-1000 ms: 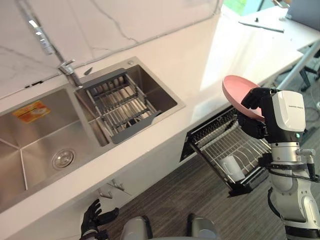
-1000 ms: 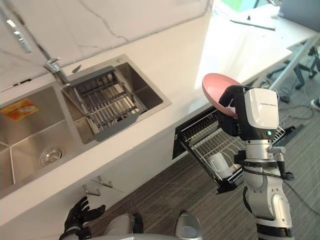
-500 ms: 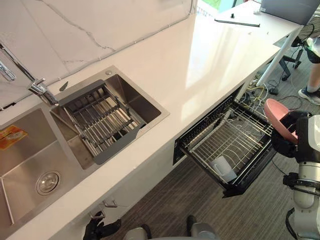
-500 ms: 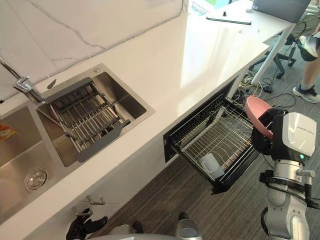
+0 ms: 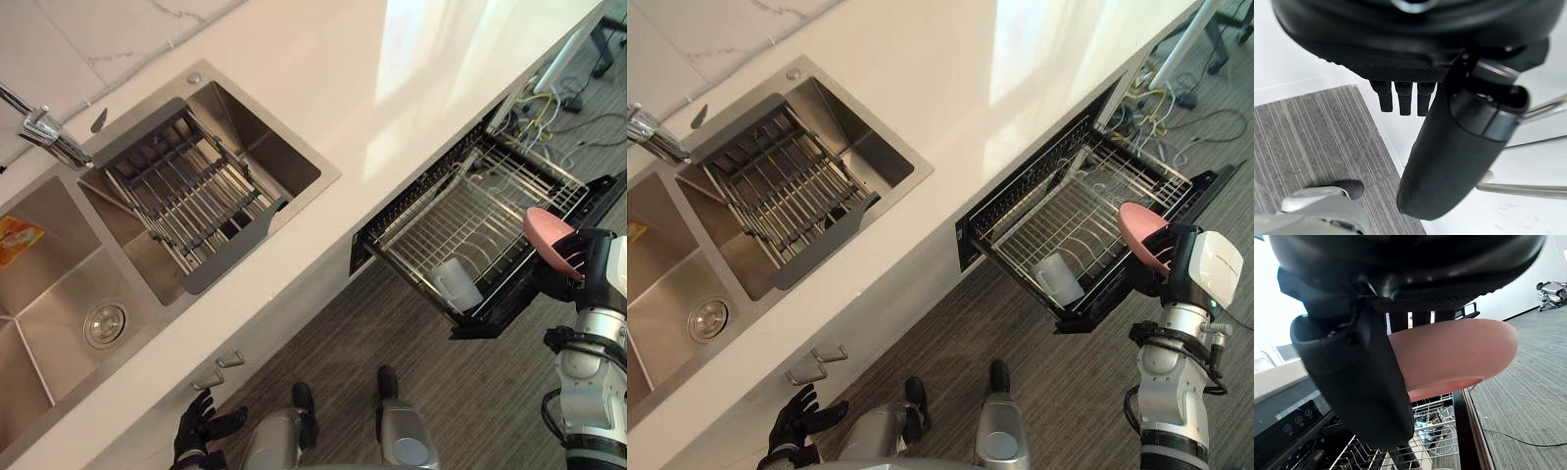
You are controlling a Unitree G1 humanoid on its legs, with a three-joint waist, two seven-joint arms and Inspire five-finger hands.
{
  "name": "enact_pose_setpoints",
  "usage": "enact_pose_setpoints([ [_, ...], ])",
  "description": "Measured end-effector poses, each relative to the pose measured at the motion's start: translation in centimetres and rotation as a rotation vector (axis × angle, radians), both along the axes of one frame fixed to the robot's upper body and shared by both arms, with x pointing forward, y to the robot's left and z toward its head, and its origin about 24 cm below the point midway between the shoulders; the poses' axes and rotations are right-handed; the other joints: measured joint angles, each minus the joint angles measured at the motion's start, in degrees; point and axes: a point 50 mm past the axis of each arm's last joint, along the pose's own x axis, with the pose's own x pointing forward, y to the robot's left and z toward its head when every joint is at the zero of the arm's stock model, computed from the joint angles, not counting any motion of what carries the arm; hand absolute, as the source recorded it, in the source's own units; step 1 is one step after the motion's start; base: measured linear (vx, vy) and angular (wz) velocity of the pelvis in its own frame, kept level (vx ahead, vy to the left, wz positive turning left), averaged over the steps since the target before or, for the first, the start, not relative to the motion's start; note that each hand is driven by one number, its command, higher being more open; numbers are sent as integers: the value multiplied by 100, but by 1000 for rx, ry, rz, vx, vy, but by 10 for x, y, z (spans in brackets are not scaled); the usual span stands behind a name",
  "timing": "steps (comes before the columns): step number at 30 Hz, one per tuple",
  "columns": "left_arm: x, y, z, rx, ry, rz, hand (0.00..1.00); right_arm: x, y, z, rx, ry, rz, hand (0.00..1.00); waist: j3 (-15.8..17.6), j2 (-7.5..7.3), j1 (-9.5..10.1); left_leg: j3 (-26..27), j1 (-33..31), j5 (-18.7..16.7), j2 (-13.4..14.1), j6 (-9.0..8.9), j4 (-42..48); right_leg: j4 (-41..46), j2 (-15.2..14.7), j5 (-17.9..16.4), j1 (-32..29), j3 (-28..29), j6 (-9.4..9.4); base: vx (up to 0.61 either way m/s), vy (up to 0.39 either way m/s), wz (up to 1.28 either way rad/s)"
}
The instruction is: Walk over to the sink, pick up the cup, carry it to the dishwasher, place the cup inside the dishwasher, then close the dishwasher door
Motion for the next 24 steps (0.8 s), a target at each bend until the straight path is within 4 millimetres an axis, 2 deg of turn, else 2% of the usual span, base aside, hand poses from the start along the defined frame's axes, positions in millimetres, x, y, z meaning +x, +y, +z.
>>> enact_pose_setpoints([
  [5,10,-2,3,14,-27,-40,90,25,-2,20,-27,-51,30,30,192,32,11,-71,-160,6,-40,8,20,56,-13,3,-189,48,4,-2,-2,-4],
  [9,24,-2,8,7,-79,-19,90,48,9,27,-19,-54,92,30,426,61,32,-143,-214,8,-60,12,24,62,-18,6,-229,52,5,-1,-1,1],
  [12,29,-3,10,13,-92,-43,90,58,15,23,-10,-29,120,30,499,98,69,-185,-290,12,-86,18,20,62,-37,9,-295,46,4,12,6,3],
  [16,40,-6,16,16,-132,-64,90,64,11,23,3,0,116,30,685,126,122,-331,-313,30,-161,47,-10,62,-87,18,-305,49,1,1,22,7],
  [24,46,-5,20,29,-161,-93,90,81,3,47,20,-39,115,30,789,174,150,-414,-451,87,-260,139,-22,27,-153,173,-410,114,-64,-16,24,5],
])
